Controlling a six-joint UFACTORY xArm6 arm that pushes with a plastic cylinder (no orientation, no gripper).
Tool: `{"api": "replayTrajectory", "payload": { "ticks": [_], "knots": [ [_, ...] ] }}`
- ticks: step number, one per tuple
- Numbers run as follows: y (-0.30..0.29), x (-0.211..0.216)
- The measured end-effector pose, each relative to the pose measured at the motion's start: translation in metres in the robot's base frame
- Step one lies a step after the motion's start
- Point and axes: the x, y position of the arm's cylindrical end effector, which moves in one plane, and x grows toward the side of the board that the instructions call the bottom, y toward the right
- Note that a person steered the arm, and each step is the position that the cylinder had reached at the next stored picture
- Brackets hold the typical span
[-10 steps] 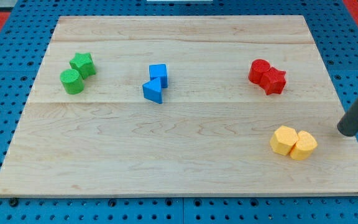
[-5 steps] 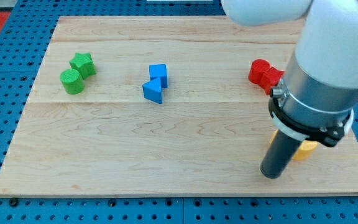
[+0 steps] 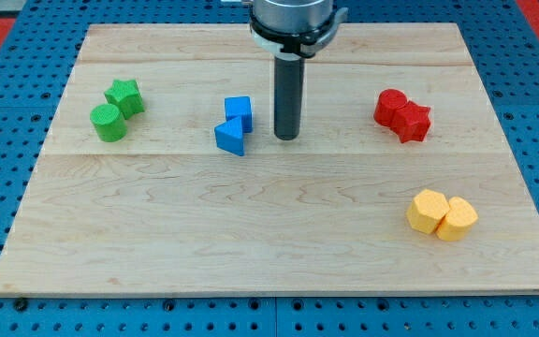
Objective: Point your arm to red circle
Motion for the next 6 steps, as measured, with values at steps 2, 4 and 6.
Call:
{"api": "replayTrajectory", "payload": {
  "ticks": [2, 4, 6],
  "knots": [
    [-0.006, -0.022],
    [0.017, -0.050],
    [0.093, -0.070]
  ]
}}
